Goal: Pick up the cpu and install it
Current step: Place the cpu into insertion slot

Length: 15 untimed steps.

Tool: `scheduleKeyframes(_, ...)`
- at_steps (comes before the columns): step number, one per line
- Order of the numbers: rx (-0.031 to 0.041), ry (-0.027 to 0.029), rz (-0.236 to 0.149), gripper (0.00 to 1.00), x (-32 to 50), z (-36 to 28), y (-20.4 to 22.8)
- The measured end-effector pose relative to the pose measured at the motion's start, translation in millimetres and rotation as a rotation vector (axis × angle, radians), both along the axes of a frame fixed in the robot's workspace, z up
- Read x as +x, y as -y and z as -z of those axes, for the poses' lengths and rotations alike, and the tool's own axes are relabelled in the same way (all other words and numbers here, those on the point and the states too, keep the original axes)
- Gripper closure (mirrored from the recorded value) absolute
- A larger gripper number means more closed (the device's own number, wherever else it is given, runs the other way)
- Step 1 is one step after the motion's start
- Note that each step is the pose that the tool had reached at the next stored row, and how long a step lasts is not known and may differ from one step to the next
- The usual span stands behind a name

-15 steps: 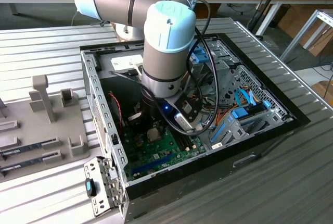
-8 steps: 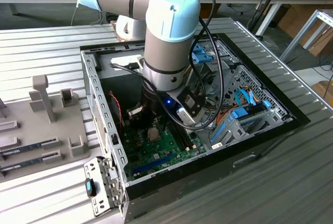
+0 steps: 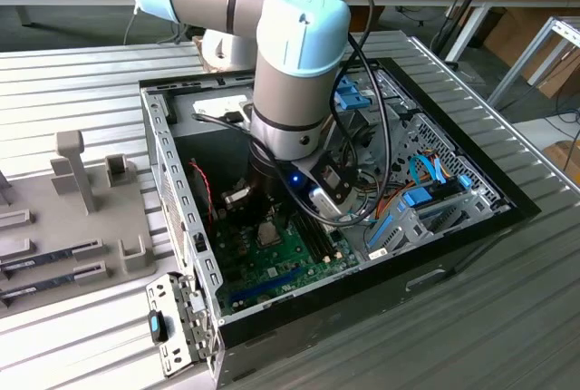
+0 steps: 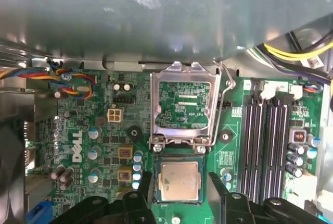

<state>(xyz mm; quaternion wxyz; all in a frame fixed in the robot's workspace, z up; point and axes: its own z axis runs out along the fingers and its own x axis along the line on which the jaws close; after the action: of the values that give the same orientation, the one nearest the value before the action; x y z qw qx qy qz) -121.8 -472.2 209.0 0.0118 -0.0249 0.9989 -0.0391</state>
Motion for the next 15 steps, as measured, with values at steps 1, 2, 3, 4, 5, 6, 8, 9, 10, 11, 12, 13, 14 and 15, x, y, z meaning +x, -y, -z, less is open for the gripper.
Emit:
scheduleKeyframes(1, 0.0008, -0.0003, -0.004, 0.46, 0.0, 0.6, -0.8)
scheduleKeyframes(2, 0.0014, -0.0007, -0.007, 0.46, 0.0, 1.0, -1.7)
scheduleKeyframes(3, 0.0025, -0.0008, -0.011, 0.46, 0.0, 1.6, -3.1)
scheduleKeyframes(4, 0.0027, -0.0008, -0.013, 0.46, 0.0, 1.8, -4.0)
scheduleKeyframes(5, 0.0028, -0.0008, -0.013, 0.47, 0.0, 1.8, -4.2)
scheduleKeyframes(6, 0.0028, -0.0008, -0.013, 0.47, 0.1, 1.8, -4.2)
scheduleKeyframes(8, 0.0029, -0.0009, -0.013, 0.55, 0.0, 1.8, -3.5)
scheduleKeyframes(9, 0.0028, -0.0009, -0.013, 0.55, 0.1, 1.8, -2.6)
scheduleKeyframes(10, 0.0027, -0.001, -0.013, 0.55, 0.0, 1.8, -1.0)
scheduleKeyframes(11, 0.0028, -0.0009, -0.013, 0.55, 0.0, 2.0, 0.1)
scheduleKeyframes(12, 0.0029, -0.0009, -0.013, 0.55, 0.0, 2.2, 0.7)
scheduleKeyframes(13, 0.0031, -0.0008, -0.013, 0.55, 0.0, 2.7, 0.8)
scheduleKeyframes(14, 0.0029, -0.0013, -0.014, 0.55, 0.1, 3.5, 0.8)
scheduleKeyframes(15, 0.0029, -0.0017, -0.014, 0.55, 0.2, 4.0, 0.8)
